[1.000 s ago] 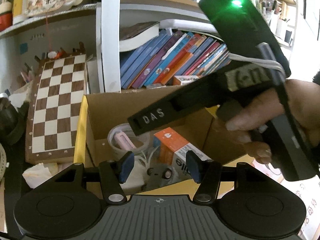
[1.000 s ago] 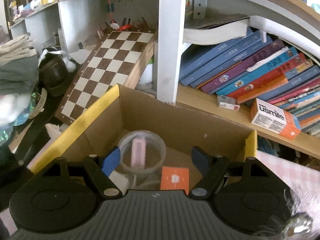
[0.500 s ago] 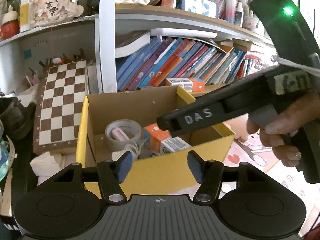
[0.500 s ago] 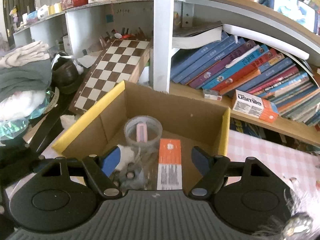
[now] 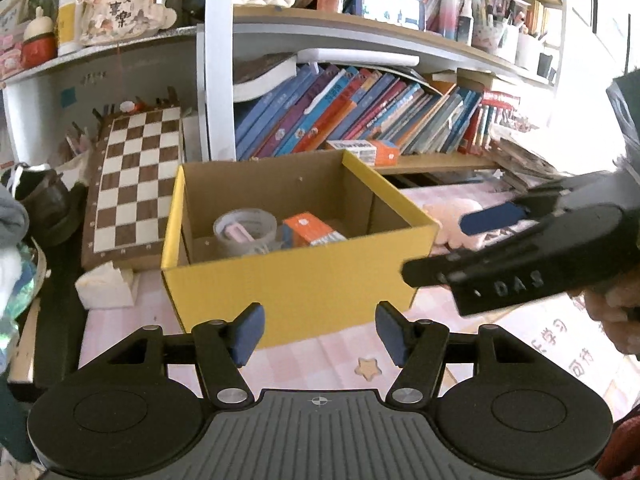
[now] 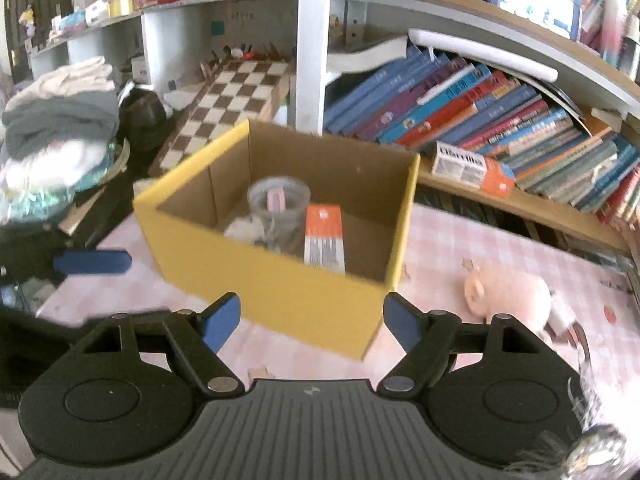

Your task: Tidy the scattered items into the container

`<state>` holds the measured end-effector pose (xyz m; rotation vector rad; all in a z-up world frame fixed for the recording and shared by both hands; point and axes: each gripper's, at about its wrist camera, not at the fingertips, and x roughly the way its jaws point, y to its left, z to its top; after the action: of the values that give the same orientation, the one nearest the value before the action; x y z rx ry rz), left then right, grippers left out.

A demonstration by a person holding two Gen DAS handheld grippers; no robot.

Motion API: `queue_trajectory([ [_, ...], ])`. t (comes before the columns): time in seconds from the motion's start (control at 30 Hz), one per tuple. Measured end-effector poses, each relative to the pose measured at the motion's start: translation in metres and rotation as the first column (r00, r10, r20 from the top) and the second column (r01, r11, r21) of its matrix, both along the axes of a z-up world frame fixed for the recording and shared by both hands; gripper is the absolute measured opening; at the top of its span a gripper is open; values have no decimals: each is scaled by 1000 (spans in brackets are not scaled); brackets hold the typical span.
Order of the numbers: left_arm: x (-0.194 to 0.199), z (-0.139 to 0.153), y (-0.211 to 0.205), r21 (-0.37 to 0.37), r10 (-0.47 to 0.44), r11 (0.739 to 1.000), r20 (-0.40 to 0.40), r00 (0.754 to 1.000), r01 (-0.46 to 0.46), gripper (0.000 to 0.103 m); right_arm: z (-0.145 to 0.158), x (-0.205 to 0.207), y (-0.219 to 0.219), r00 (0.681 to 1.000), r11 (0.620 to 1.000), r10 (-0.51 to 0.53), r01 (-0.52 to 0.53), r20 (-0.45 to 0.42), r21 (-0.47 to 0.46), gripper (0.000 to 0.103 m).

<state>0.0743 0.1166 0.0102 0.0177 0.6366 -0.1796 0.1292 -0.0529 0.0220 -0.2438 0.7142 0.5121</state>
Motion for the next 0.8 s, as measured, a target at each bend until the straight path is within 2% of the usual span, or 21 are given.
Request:
queue_trajectory([
  [0.17, -9, -4, -4, -6, 2, 1000, -14, 1000, -2, 64, -13, -18, -14, 999, 999, -39, 39, -22, -11, 78],
  [0.23, -12, -6, -7, -5, 3, 1000, -18, 1000, -3, 68, -17, -23, -19, 998, 998, -58, 58, -28, -12, 78],
  [0.5, -18, -12, -14, -18, 9, 1000, -45, 999, -10, 74, -27, -40, -33, 989, 991, -134, 134, -55, 3, 81],
  [0.8, -21, -15, -21, -22, 13, 1000, -50, 999, -14, 82, -31, -48, -33, 990, 991, -133, 131, -56, -38, 85],
])
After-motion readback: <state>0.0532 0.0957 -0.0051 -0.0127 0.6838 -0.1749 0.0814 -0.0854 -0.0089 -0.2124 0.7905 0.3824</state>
